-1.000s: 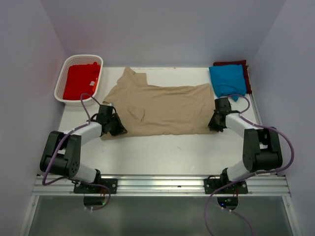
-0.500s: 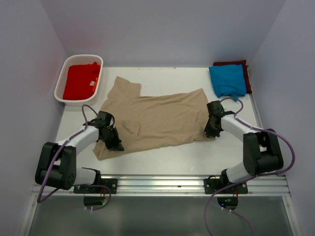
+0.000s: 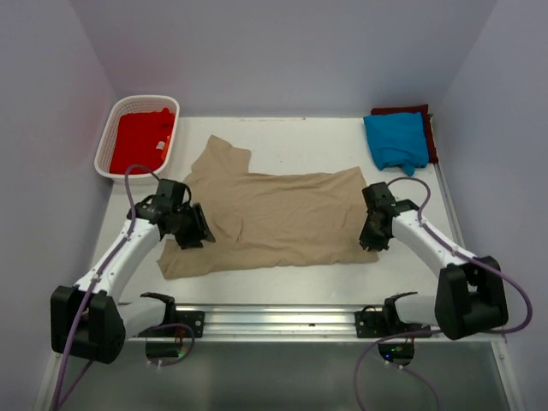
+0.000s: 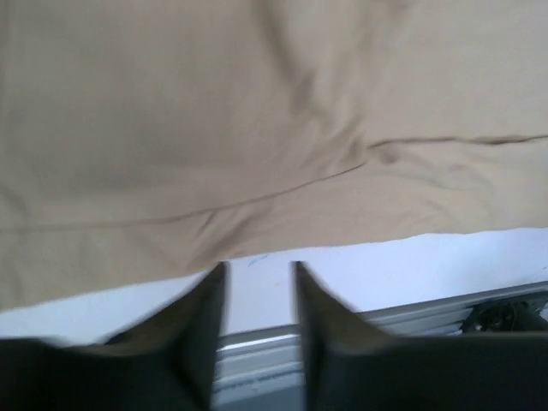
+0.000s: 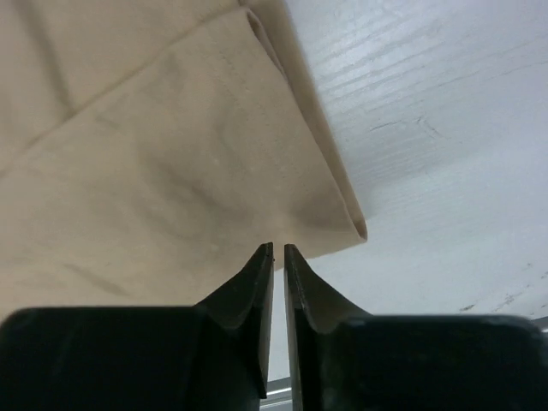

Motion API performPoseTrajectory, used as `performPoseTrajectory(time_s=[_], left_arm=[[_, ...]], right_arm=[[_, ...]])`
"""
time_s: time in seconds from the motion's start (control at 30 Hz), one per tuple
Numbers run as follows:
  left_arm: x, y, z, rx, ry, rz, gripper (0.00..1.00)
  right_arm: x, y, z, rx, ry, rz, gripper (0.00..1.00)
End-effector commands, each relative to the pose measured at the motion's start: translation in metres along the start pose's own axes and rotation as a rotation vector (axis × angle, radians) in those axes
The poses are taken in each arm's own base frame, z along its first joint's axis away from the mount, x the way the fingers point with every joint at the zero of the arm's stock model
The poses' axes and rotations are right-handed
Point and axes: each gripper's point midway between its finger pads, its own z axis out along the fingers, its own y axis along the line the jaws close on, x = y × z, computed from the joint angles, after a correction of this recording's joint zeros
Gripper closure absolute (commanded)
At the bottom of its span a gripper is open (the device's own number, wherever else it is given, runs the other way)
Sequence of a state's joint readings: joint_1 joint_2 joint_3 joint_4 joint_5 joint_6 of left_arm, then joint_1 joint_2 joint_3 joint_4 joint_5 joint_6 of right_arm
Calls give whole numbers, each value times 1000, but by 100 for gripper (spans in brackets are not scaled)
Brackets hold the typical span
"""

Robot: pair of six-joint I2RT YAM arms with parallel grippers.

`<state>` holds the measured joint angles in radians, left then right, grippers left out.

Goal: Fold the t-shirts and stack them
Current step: Fold the flattened tshirt in 1/3 of the way, then grap the side of the flattened tshirt furthest away from the robot with both arms

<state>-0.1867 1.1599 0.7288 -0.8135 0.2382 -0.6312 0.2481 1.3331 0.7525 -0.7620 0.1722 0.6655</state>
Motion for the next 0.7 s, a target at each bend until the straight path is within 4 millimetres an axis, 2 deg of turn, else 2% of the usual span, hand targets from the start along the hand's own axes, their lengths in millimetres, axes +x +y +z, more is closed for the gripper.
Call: performPoseTrajectory(time_s=[0.0, 0.03, 0.07, 0.1, 0.13, 0.17, 0.2, 0.23, 0.27, 0.33, 0.37, 0.4, 0.43, 0.47, 0.5, 0.53, 0.57, 0.6, 0.63, 0.67], left_arm=[[-75, -50, -61, 116, -327, 100, 46], [-92, -64, -80, 140, -398, 115, 39], [-107, -67, -84, 127, -447, 113, 32], [-116, -72, -88, 131, -470, 114, 26], [-125, -77, -91, 135, -492, 125, 25], [-145, -83, -91, 124, -536, 124, 20], [-154, -85, -89, 119, -548, 119, 14], [-169, -92, -94, 123, -576, 125, 14], [-184, -94, -79, 101, -573, 123, 13], [-205, -97, -68, 78, -569, 107, 11], [-225, -105, -56, 71, -566, 111, 11], [-238, -103, -49, 38, -574, 109, 12], [-258, -114, -54, 47, -603, 126, 13], [-268, -108, -23, 3, -556, 137, 13], [-278, -105, -13, -33, -549, 151, 16], [-298, -116, -19, -32, -583, 169, 17], [-306, -107, 9, -80, -545, 178, 17], [-314, -106, 14, -100, -544, 196, 18], [-330, -116, 10, -84, -579, 213, 18], [-334, -112, 29, -91, -550, 218, 19]], right_arm=[[-52, 14, -58, -104, -232, -16, 77], [-64, 14, -67, -102, -286, -15, 66], [-73, 16, -75, -111, -322, -27, 46], [-87, 21, -89, -129, -369, -25, 40], [-93, 24, -95, -136, -385, -34, 33], [-99, 27, -99, -142, -397, -49, 22], [-108, 33, -104, -153, -410, -55, 18], [-111, 37, -106, -161, -409, -62, 16], [-112, 42, -108, -177, -395, -83, 14], [-117, 51, -115, -213, -401, -90, 13], [-116, 58, -117, -251, -398, -106, 13], [-116, 61, -120, -274, -399, -109, 13], [-115, 63, -128, -305, -414, -111, 13], [-112, 70, -131, -359, -415, -135, 13], [-110, 73, -135, -387, -422, -139, 14], [-108, 73, -146, -425, -450, -143, 14], [-108, 76, -152, -459, -473, -150, 14], [-102, 77, -151, -483, -463, -158, 14], [-102, 75, -163, -510, -506, -154, 14], [-100, 73, -164, -513, -516, -160, 14]])
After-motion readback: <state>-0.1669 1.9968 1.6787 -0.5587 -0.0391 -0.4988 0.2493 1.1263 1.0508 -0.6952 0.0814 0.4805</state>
